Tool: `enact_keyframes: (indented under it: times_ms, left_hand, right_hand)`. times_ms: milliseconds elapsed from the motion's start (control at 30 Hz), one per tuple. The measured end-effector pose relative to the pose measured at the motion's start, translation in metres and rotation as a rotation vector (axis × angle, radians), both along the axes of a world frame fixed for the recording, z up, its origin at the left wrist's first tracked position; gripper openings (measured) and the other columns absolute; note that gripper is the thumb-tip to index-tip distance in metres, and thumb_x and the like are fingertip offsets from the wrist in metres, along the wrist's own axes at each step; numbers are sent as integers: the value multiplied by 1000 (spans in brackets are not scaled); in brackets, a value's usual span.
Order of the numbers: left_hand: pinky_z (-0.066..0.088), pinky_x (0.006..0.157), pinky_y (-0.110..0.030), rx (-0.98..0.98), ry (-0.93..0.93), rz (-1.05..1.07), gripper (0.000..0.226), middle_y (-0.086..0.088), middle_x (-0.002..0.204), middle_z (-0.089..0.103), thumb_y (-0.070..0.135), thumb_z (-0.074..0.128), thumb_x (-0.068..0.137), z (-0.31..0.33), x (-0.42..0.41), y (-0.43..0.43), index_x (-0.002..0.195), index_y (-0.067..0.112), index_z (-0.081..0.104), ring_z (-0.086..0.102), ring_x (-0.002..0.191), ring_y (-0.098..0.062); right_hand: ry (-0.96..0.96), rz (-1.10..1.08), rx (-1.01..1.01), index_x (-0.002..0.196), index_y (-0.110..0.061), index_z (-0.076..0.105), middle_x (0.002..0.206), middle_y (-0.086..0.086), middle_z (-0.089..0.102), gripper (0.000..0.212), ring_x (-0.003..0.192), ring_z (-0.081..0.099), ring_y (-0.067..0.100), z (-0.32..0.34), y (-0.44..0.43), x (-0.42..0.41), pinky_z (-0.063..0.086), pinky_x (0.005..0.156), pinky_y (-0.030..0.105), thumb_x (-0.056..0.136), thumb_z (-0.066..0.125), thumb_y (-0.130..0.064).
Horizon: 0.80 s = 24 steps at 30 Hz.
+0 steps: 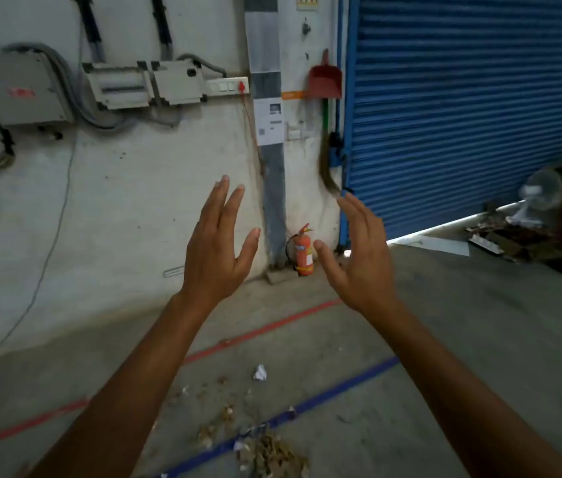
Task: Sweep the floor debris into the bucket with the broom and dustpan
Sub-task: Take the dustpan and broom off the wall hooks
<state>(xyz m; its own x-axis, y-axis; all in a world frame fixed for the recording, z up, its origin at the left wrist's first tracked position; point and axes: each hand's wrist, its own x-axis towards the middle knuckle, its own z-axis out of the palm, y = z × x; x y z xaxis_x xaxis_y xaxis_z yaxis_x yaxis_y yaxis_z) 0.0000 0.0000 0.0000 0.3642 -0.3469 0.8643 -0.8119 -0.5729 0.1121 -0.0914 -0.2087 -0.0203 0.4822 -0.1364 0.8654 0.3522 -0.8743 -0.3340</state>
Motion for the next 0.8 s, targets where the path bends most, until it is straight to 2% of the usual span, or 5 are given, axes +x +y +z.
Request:
enact_keyframes:
  times_ms: [167,333,467,633,800]
  left_hand:
    - [34,116,-34,-11,68,-35,60,-13,160,29,35,47,100,-30,55,-79,149,3,37,26,149,-24]
    - [22,118,-20,-36,154,-41,60,-14,159,30,31,51,99,-85,114,-171,150,3,36,27,148,-23]
    - [22,120,-26,-59,286,-62,60,-15,158,32,33,49,99,-135,148,-243,148,1,37,29,147,-25]
    - [27,118,-29,-5,544,-54,63,-17,155,36,37,48,97,-219,174,-312,148,2,37,34,145,-27]
    - [25,113,-22,92,716,-26,62,-15,155,37,32,54,97,-287,222,-357,149,5,36,35,143,-26]
  right_hand:
    - [94,-76,59,141,-1,47,148,18,44,61,136,42,31,-28,-78,43,39,110,44,91,67,-28]
    - [177,-63,107,140,-1,49,146,17,47,59,135,44,29,-78,-161,95,36,111,37,92,61,-33]
    - [328,-73,153,140,0,48,144,17,49,63,132,46,30,-123,-225,130,37,110,39,88,60,-35]
    - [570,-114,203,141,1,46,145,18,48,63,133,45,33,-187,-288,175,39,108,42,91,66,-32]
    - [784,-166,205,146,-4,41,150,13,42,65,138,38,29,-248,-339,229,35,109,38,95,61,-37]
